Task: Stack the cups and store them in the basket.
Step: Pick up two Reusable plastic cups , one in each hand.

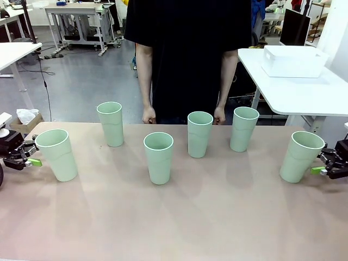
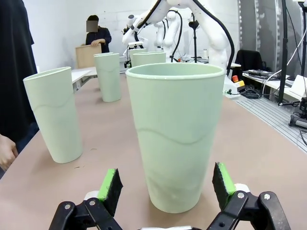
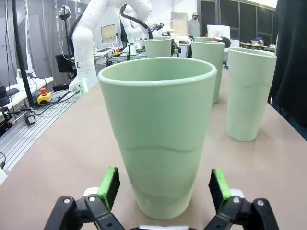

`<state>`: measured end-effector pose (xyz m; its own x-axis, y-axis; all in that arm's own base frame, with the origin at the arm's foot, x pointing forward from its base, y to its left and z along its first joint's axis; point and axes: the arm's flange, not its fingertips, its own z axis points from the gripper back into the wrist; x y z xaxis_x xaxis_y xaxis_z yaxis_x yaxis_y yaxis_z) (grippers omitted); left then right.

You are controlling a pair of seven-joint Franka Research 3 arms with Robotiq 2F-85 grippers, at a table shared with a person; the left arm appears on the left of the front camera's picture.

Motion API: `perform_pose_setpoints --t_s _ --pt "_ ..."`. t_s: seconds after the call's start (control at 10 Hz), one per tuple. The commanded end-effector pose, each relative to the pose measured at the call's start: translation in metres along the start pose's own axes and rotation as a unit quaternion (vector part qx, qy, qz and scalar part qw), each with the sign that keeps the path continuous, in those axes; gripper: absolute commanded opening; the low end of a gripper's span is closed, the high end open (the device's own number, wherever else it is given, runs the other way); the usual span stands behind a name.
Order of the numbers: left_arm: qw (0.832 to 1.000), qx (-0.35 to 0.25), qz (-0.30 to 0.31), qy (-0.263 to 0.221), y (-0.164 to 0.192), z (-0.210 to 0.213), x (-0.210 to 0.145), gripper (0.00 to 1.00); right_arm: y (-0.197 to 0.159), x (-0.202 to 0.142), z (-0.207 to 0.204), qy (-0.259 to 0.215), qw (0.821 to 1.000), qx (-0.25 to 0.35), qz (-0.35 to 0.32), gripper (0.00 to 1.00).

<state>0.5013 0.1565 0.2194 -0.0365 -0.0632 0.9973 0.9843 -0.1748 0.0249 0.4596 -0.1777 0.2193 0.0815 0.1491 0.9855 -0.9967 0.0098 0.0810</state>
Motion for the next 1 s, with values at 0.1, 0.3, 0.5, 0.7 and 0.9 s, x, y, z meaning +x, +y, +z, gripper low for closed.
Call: perform_pose_setpoints --t_s 0.1,0.3,0.5,0.7,0.9 --pt "1.000 -0.011 -0.023 0.000 -0.012 -0.008 -0.006 1.00 0.002 -0.002 -0.001 -0.001 1.000 0.020 0.013 1.00" --pt "1.000 -0.012 -0.023 -0.003 -0.012 -0.012 -0.007 1.00 0.002 -0.003 -0.004 -0.003 1.000 0.027 0.010 1.00" --pt "1.000 -0.015 -0.022 -0.004 -0.012 -0.016 -0.008 1.00 0.002 -0.004 -0.007 -0.007 0.999 0.030 0.008 1.00" --pt "1.000 -0.015 -0.023 -0.004 -0.012 -0.019 -0.008 1.00 0.003 -0.005 -0.009 -0.013 1.000 0.027 0.004 1.00" --pt "1.000 -0.018 -0.022 -0.007 -0.012 -0.022 -0.010 1.00 0.004 -0.005 -0.011 -0.019 0.999 0.031 0.001 1.00"
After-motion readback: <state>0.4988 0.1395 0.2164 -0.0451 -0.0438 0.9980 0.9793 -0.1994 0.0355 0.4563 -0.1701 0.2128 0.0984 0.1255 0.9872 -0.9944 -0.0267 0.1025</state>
